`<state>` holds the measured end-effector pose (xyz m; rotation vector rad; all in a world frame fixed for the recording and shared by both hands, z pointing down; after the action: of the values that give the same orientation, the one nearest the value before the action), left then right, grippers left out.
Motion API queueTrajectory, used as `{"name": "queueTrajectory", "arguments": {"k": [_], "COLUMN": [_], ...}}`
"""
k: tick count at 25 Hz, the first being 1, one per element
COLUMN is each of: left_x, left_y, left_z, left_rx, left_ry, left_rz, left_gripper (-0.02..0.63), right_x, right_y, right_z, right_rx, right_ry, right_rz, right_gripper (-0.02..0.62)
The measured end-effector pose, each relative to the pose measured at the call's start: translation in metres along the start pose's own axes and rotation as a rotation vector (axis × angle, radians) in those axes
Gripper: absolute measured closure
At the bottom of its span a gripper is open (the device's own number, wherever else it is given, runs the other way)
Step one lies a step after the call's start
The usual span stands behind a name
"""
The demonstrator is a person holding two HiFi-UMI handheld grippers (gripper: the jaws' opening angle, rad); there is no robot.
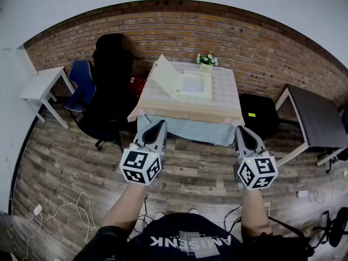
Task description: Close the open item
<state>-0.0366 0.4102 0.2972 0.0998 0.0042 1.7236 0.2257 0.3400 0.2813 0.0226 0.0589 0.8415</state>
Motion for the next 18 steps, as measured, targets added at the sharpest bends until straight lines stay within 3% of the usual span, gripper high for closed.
{"name": "queueTrajectory", "arguments": {"k": [18], "left_x": [-0.026], "left_y": [-0.019], "left_z": [0.007], "left_rx": [0.028], "left_ry": [0.016], "left_rz": [-0.025], "left_gripper": [0.595], "right_x": [-0.001], "right_y": [-0.023], "right_z": [0.002], "right_rx": [-0.015], "right_ry": [-0.013], "right_rz": [-0.053], "right_gripper": [0.554]}}
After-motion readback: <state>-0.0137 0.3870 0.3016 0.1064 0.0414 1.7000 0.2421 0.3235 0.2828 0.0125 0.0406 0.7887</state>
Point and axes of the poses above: the fingertips, and each gripper's own axes: x backward along the fingers, y to its left, z out of its underside, the point moved 3 cm from there along x, backward along the fingers, and after that the axes turned 2 degrees about -z, right-handed, at the moved point
